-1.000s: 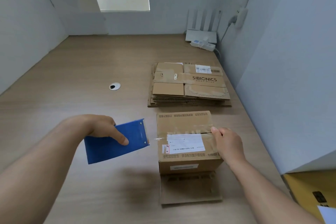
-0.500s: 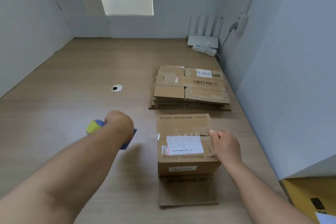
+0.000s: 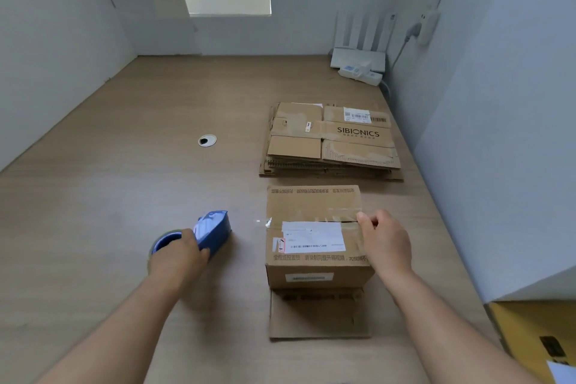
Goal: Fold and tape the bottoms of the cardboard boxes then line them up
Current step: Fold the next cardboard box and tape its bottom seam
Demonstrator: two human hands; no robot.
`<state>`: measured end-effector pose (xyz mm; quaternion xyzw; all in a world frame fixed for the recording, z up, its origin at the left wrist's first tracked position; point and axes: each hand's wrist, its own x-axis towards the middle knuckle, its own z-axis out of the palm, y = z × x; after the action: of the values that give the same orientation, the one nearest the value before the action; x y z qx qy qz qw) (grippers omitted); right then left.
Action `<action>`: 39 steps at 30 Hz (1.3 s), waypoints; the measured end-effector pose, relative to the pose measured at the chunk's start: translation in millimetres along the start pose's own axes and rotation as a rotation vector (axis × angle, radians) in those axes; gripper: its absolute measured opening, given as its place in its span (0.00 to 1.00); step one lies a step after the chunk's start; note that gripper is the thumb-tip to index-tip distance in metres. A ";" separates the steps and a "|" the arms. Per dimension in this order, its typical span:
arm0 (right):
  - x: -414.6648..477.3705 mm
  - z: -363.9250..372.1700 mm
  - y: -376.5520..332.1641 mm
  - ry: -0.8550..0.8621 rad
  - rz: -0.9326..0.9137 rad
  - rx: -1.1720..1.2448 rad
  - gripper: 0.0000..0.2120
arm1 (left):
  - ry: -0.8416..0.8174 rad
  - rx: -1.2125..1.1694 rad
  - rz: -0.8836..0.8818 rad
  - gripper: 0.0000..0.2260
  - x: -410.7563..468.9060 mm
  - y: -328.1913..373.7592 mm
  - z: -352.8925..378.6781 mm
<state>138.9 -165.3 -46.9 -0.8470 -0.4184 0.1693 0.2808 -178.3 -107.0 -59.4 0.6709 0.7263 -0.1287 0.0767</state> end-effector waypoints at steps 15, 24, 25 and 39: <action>-1.2 -3.5 -2.3 -0.020 -0.056 -0.056 0.15 | 0.128 -0.751 0.217 0.13 -65.1 124.6 -31.5; -6.1 -12.3 -29.5 -0.176 0.009 -0.389 0.41 | -0.098 -0.567 -0.088 0.38 -42.4 147.2 -42.1; -5.9 -11.6 -34.8 -0.201 0.038 -0.416 0.45 | -0.080 -0.546 -0.116 0.39 -42.6 151.1 -40.3; 1.0 -9.6 -14.8 -0.171 -0.066 -0.079 0.14 | 0.095 -0.752 -0.056 0.23 -37.0 136.3 -13.3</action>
<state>135.5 -160.5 -30.3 -0.8255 -0.4750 0.2152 0.2159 -38.7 -129.4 -47.7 0.5809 0.7436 0.1760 0.2805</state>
